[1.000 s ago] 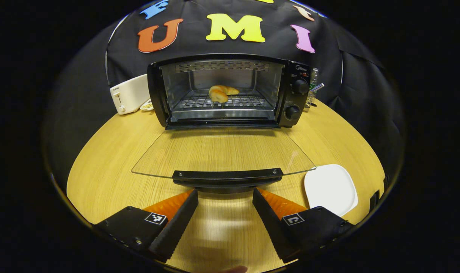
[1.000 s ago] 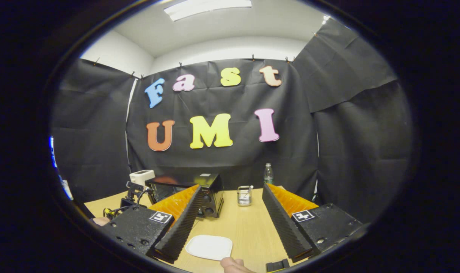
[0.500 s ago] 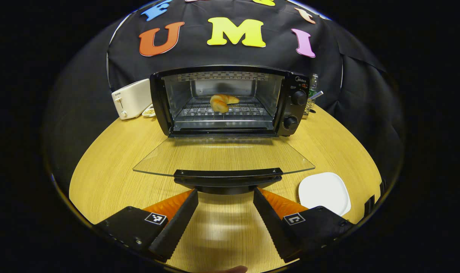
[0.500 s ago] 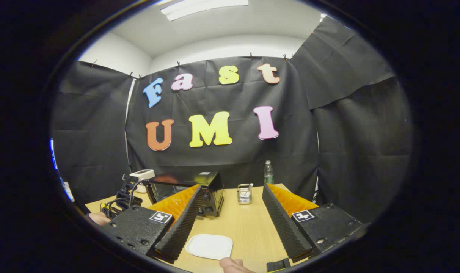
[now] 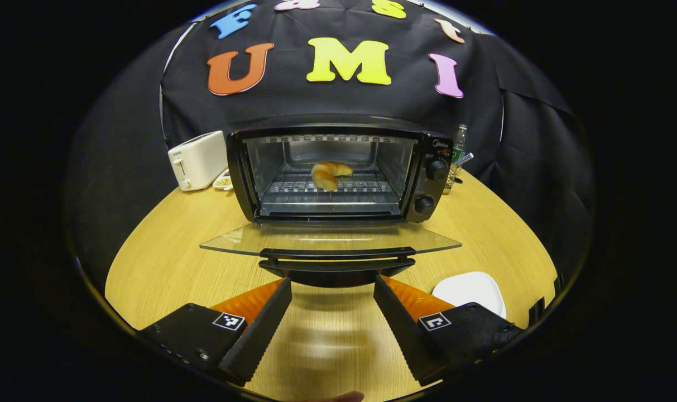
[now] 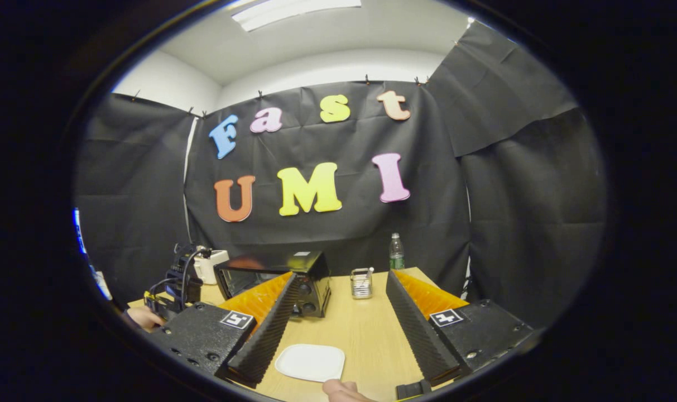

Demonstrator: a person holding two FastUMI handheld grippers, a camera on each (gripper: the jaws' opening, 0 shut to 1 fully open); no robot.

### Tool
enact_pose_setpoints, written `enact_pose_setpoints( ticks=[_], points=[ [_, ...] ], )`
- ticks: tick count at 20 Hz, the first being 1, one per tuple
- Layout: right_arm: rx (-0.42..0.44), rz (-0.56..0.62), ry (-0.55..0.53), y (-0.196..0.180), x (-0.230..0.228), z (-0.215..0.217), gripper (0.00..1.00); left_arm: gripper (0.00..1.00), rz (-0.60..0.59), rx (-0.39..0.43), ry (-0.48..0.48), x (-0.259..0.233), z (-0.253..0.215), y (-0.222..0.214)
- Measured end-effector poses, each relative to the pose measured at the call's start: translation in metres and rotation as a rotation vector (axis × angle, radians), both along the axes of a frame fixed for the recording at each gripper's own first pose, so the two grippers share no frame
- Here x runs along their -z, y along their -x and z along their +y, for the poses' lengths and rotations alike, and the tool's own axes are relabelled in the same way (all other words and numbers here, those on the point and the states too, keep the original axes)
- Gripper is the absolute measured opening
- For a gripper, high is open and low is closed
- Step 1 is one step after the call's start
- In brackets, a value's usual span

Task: Open the electric oven with the left hand, put the food in, and close the electric oven.

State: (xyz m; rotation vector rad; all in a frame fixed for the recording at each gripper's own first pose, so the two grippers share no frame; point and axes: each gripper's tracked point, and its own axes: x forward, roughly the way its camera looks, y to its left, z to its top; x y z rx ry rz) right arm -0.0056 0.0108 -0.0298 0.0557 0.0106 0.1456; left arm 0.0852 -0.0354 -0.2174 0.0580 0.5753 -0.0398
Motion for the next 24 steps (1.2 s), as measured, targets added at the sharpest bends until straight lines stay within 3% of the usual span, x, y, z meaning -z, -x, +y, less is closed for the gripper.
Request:
enact_pose_setpoints(
  ticks=[9, 17, 21, 22, 24],
  points=[
    [0.001, 0.017, -0.008, -0.003, 0.007, -0.006, 0.96, 0.98, -0.099, 0.006, -0.028, -0.046, -0.005, -0.038],
    [0.0, 0.04, -0.03, -0.009, 0.019, -0.014, 0.96, 1.0, -0.1, -0.003, -0.075, -0.053, -0.012, -0.08],
    [0.007, 0.056, -0.036, -0.011, 0.024, -0.019, 0.96, 0.95, -0.171, -0.035, -0.104, -0.071, 0.004, -0.098],
    [0.011, 0.055, -0.035, -0.011, 0.024, -0.02, 0.96, 0.89, -0.186, -0.036, -0.104, -0.078, 0.007, -0.097],
    [0.02, 0.052, -0.033, -0.011, 0.023, -0.022, 0.96, 0.95, -0.224, -0.013, -0.078, -0.09, 0.001, -0.086]
  ],
)
